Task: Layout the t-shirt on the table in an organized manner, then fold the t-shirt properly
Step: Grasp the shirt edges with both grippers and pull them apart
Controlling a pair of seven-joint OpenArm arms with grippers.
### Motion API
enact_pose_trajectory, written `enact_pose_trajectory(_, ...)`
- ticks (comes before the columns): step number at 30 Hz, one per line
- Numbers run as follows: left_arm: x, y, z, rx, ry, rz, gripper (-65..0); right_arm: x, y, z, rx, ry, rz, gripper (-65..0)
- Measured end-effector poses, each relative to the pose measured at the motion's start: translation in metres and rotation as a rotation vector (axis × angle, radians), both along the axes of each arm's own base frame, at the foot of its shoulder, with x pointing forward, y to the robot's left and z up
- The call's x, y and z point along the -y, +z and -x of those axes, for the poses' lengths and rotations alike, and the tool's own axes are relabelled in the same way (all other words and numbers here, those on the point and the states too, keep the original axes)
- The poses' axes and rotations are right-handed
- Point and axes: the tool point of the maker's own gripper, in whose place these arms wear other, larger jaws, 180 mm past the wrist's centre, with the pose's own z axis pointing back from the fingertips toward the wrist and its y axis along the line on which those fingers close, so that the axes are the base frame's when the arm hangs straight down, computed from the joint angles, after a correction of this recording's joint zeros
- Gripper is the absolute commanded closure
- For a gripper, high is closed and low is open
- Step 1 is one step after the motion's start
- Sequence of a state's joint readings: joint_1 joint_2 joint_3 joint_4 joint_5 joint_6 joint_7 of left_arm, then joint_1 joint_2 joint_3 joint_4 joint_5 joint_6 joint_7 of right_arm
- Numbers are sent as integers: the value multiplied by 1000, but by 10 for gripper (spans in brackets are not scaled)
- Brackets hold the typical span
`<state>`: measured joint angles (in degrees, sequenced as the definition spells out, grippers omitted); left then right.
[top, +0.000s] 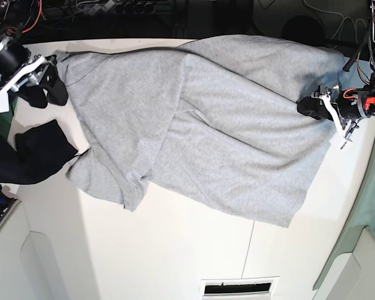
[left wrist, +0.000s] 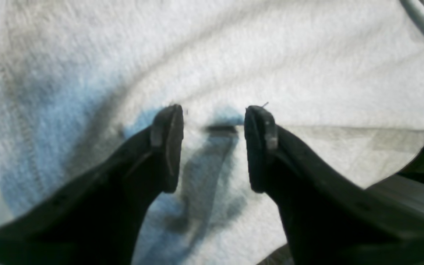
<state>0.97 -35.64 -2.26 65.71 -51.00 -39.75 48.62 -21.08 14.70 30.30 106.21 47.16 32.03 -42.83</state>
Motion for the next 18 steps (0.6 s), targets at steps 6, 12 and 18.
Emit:
enact_pose_trajectory(6, -7, 42, -45, 143, -2, -7, -273, 8, 26, -61, 151, -32, 81, -140)
enact_pose_trajectory(12, 8, 58, -89, 305, -12, -54, -83, -15, -26, -92, 40, 32, 77, 0)
enact_pose_trajectory(18, 40, 30, -113, 315, 47, -43, -72, -61, -93, -103, -108, 161, 84, 0)
